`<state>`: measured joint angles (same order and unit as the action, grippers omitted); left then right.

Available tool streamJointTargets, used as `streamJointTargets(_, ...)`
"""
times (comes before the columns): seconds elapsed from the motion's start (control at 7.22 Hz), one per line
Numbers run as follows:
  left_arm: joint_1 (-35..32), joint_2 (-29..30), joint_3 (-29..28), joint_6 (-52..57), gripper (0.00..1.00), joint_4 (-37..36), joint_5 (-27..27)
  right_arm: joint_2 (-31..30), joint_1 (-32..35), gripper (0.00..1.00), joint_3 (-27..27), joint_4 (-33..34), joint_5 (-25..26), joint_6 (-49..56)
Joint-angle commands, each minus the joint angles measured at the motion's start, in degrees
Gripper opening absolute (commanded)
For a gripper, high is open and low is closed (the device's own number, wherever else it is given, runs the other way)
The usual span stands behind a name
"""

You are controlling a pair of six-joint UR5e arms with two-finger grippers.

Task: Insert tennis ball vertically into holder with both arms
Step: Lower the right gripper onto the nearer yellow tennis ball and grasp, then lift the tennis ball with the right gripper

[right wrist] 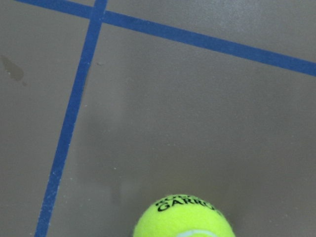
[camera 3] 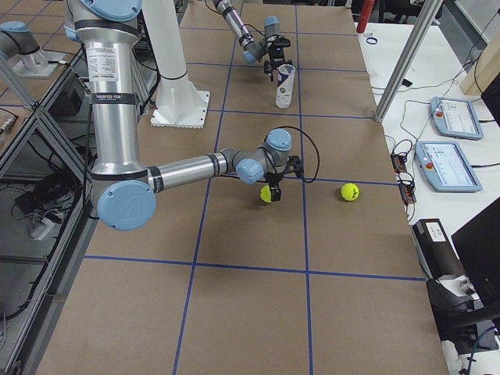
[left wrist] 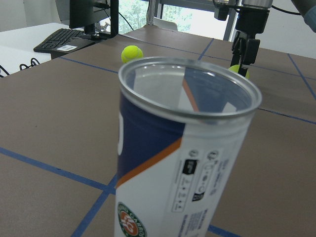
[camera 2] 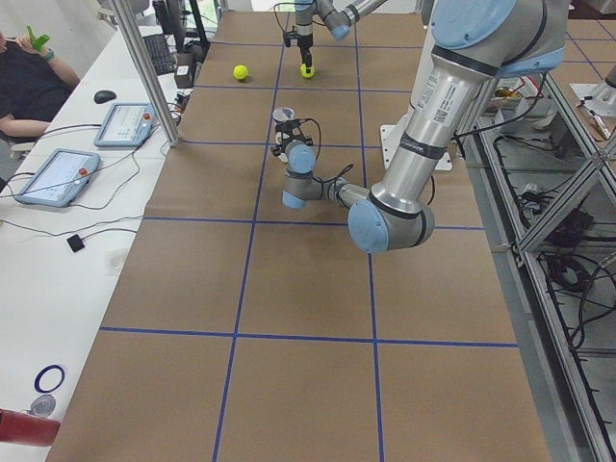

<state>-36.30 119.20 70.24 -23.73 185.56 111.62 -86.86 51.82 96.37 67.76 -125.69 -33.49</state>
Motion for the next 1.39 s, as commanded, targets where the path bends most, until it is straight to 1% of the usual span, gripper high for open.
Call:
streamJointTargets(0.0,0.0,0.0,0.0,0.0,0.99,0.0,0.0,0.6,-0.1,0.91,-1.0,0.0,0.0,0.0)
streamJointTargets(0.28,0.0,0.0,0.0,0.0,0.99,0.0,0.0,0.5,-0.1,0.61,-1.1,0.0,0.0,0.0)
streamJointTargets(0.55,0.0,0.0,0.0,0.0,0.99,0.0,0.0,0.6,0.6,0.10,-0.9,0.0,-0.1,0.3)
streamJointTargets(0.69,0.1,0.0,0.0,0.0,0.99,-0.1,0.0,2.6,2.9,0.00,-0.5,0.4,-1.3,0.3)
streamJointTargets(0.97,0.1,0.1,0.0,0.0,0.99,-0.2,0.0,4.2,6.0,0.00,-0.1,1.3,-4.0,0.2)
streamJointTargets(1.25,0.3,0.2,-0.8,0.0,0.99,-0.2,0.0,9.1,8.5,0.00,-0.1,1.3,-8.4,-0.5)
